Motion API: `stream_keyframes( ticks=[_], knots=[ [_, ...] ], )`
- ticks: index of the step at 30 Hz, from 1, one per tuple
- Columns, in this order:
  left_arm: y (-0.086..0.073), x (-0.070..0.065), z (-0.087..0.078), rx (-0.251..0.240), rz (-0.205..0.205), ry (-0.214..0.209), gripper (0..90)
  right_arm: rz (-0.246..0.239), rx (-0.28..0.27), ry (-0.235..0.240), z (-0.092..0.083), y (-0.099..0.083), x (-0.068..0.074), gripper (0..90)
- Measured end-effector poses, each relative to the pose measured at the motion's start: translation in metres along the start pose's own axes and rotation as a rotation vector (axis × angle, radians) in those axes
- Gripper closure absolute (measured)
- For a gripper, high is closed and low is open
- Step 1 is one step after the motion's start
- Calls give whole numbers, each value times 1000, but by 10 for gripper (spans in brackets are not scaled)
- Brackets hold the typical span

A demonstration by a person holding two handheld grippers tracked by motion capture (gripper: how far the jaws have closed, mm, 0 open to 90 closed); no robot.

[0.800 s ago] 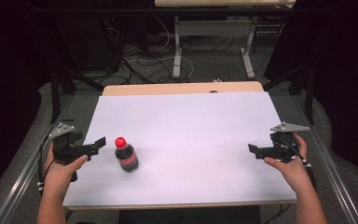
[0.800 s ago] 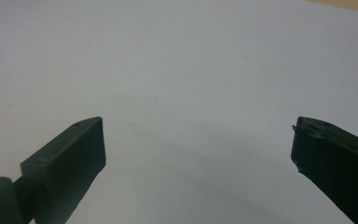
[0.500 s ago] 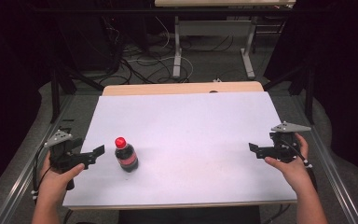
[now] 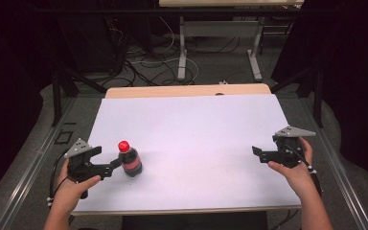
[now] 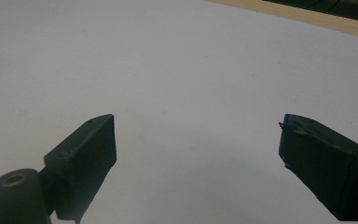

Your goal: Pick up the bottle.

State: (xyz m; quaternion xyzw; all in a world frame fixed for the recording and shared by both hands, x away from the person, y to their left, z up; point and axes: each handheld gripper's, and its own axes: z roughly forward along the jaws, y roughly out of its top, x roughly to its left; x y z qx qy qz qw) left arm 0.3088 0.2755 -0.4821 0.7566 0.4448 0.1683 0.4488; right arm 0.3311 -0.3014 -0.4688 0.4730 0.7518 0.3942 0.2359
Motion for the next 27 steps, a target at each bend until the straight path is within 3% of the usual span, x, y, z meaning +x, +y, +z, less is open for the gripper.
stream_keyframes(
  ticks=[4,5,6,7,14,15,19,21,22,27],
  knots=[
    [-2,-7,9,0,5,-13,79,1,1,-6,3,-1,1,112],
    [-3,-7,11,5,25,-12,85,0,7,-3,3,-1,2,114],
    [-4,-10,14,6,12,-24,89,0,6,5,4,-2,3,116],
    [-4,-11,16,8,43,-26,94,-10,5,5,5,-1,3,119],
    [-10,-19,33,27,59,-45,159,-12,9,24,7,-1,8,130],
    [-11,-20,35,28,53,-50,159,-13,-10,11,9,-2,9,133],
    [-16,-20,40,32,59,-48,165,-23,13,18,9,-2,8,136],
    [-19,-22,43,37,40,-52,173,-20,15,17,9,-2,8,139],
    [-20,-22,44,44,58,-39,185,-19,13,22,10,-3,8,140],
    [-22,-21,48,36,41,-23,237,-23,22,20,12,-3,10,142]
  ],
)
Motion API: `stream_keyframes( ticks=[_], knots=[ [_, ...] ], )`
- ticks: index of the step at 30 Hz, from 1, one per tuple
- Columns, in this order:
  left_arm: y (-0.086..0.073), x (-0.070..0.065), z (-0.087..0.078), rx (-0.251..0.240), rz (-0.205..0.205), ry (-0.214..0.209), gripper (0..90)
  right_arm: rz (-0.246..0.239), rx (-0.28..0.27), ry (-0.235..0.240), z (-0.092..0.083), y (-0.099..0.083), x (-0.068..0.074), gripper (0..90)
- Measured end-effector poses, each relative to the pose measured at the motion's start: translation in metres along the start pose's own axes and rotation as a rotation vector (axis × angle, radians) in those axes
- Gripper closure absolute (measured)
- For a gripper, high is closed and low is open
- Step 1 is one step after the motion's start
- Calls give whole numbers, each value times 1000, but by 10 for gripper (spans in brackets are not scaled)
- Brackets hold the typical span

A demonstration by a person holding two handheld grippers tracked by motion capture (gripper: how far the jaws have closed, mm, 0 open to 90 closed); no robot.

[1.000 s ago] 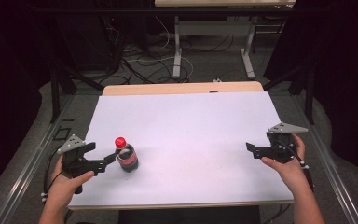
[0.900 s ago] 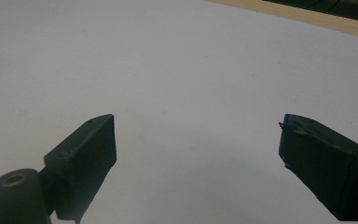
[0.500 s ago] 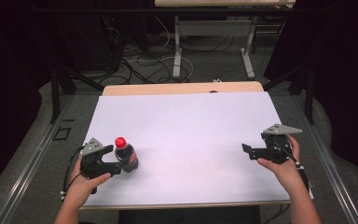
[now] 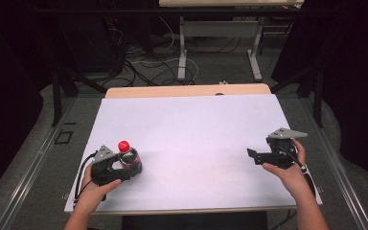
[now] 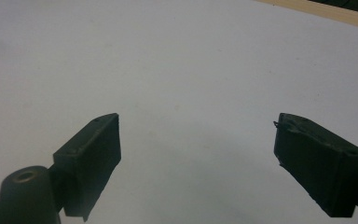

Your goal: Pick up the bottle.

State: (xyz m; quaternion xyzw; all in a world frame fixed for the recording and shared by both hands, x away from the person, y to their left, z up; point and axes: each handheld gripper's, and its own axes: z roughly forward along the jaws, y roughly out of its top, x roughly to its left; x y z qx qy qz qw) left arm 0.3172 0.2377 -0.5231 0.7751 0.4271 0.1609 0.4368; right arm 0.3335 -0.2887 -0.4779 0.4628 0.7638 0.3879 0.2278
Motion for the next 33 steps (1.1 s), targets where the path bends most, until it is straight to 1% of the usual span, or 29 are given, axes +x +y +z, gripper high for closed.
stream_keyframes(
  ticks=[2,4,6,7,8,11,13,14,16,17,18,19,21,24,25,27,28,29,31,33],
  knots=[
    [0,0,0,0,7,8,253,0,1,3,1,0,0,142],
    [0,-1,0,-3,5,11,266,-1,0,6,2,0,1,142],
    [0,-2,-1,-5,31,28,273,5,3,7,2,-1,1,143],
    [0,-3,-2,-4,50,38,278,-3,1,4,2,-1,0,144],
    [1,-5,-2,-6,65,50,286,2,3,8,3,-1,1,144],
    [1,-8,-2,1,91,67,295,3,7,3,3,-1,1,144],
    [1,-9,-2,3,90,68,297,1,10,6,4,-1,1,144],
    [2,-9,-3,6,88,70,298,-8,8,9,4,-2,1,144],
    [1,-9,-3,2,87,67,298,-4,12,8,5,-2,3,144],
    [1,-9,-2,-5,85,69,299,-10,13,8,5,-2,3,144],
    [1,-9,-2,-6,84,72,299,-7,14,14,6,-2,3,144],
    [1,-9,-2,-6,81,72,299,-7,18,8,6,-2,3,144],
    [1,-10,-2,-3,78,75,299,-11,8,5,7,-2,4,145],
    [3,-12,-1,-3,86,84,300,-4,14,17,8,-2,5,145],
    [4,-12,-1,3,89,81,300,-4,14,15,8,-2,5,146],
    [6,-14,0,9,76,72,300,-12,20,13,8,-2,5,149],
    [7,-15,0,11,78,70,300,-10,19,10,8,-2,5,149],
    [8,-16,0,14,82,70,300,2,10,6,8,-2,6,150],
    [11,-20,1,10,84,65,300,8,11,27,8,-2,6,151],
    [13,-23,2,8,88,64,300,1,7,33,8,-1,7,151]
  ],
)
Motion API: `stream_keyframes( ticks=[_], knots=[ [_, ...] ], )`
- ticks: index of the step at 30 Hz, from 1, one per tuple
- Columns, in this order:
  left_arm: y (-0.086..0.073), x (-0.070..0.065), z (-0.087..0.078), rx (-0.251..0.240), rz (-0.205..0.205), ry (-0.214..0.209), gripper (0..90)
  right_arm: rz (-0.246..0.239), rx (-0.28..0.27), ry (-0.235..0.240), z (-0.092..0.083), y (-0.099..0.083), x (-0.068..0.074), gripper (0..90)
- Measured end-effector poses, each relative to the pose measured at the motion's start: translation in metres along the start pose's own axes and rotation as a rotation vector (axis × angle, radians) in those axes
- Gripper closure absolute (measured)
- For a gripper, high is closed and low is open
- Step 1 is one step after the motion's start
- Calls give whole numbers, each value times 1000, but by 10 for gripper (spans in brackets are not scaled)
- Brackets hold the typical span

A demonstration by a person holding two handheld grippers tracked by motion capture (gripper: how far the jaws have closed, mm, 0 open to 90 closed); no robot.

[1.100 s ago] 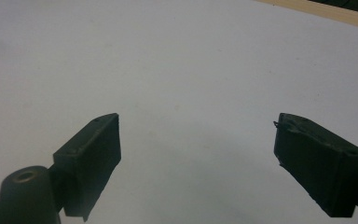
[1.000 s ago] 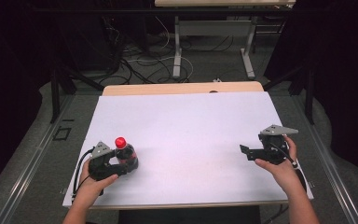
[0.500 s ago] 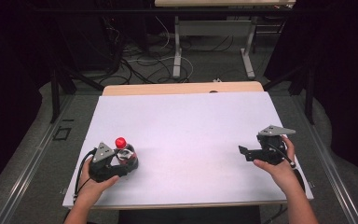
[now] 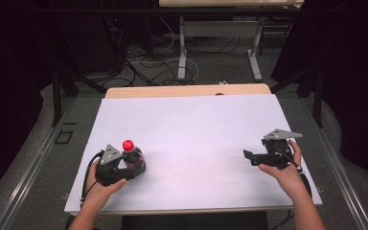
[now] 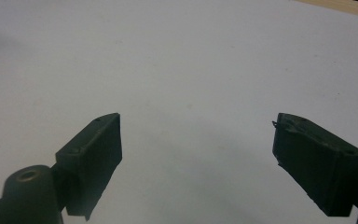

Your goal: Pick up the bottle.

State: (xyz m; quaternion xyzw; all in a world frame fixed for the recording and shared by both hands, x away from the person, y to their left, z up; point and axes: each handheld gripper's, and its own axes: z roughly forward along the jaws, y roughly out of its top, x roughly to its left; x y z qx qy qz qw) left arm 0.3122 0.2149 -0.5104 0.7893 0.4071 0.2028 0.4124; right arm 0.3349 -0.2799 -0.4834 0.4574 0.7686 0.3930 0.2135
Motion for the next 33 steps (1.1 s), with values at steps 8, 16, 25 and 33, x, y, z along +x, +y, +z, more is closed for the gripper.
stream_keyframes(
  ticks=[8,16,25,33],
  knots=[
    [16,-11,2,8,5,-24,302,-49,-29,11,-3,8,13,158],
    [39,-31,9,13,20,-46,300,-104,-56,40,-4,25,31,158],
    [67,-60,27,2,70,-107,299,-125,-94,84,-5,46,46,161],
    [88,-86,53,10,114,-157,300,-160,-133,127,-3,66,62,164]
  ],
)
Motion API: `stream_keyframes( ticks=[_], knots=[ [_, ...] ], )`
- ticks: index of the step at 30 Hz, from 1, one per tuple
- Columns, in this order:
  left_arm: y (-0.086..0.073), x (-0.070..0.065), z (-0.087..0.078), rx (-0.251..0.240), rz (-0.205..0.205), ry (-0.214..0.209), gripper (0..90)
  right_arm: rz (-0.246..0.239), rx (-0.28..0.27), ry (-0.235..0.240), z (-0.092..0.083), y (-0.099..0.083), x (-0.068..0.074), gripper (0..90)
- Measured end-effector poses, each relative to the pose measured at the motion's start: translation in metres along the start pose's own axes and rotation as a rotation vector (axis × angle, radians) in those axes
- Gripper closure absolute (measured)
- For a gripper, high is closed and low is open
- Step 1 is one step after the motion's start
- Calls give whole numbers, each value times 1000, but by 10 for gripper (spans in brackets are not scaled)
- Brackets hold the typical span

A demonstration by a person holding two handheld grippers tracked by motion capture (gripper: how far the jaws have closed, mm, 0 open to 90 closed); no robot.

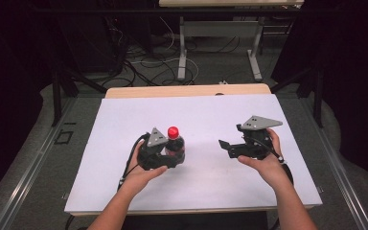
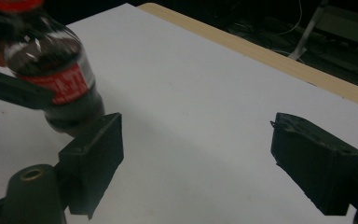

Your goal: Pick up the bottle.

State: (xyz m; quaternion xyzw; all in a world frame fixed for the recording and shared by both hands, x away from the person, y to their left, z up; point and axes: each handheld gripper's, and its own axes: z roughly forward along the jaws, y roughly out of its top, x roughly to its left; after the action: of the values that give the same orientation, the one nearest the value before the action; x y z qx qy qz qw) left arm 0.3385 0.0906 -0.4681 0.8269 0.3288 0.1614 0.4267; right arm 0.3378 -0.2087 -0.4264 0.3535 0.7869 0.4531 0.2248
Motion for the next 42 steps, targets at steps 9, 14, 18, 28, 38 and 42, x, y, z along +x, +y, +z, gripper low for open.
stream_keyframes(
  ticks=[9,14,18,28,38,42],
  knots=[
    [11,-20,25,31,57,-48,300,-18,11,36,4,15,11,210],
    [13,-27,33,44,66,-66,300,-17,26,88,5,23,16,255],
    [14,-31,36,43,76,-77,300,-18,44,120,6,30,19,282],
    [14,-33,38,47,90,-105,300,-37,79,185,10,49,28,331],
    [12,-33,39,51,106,-123,300,-57,99,197,24,59,43,451],
    [11,-34,39,47,87,-124,300,-41,85,188,31,57,50,479]
  ],
)
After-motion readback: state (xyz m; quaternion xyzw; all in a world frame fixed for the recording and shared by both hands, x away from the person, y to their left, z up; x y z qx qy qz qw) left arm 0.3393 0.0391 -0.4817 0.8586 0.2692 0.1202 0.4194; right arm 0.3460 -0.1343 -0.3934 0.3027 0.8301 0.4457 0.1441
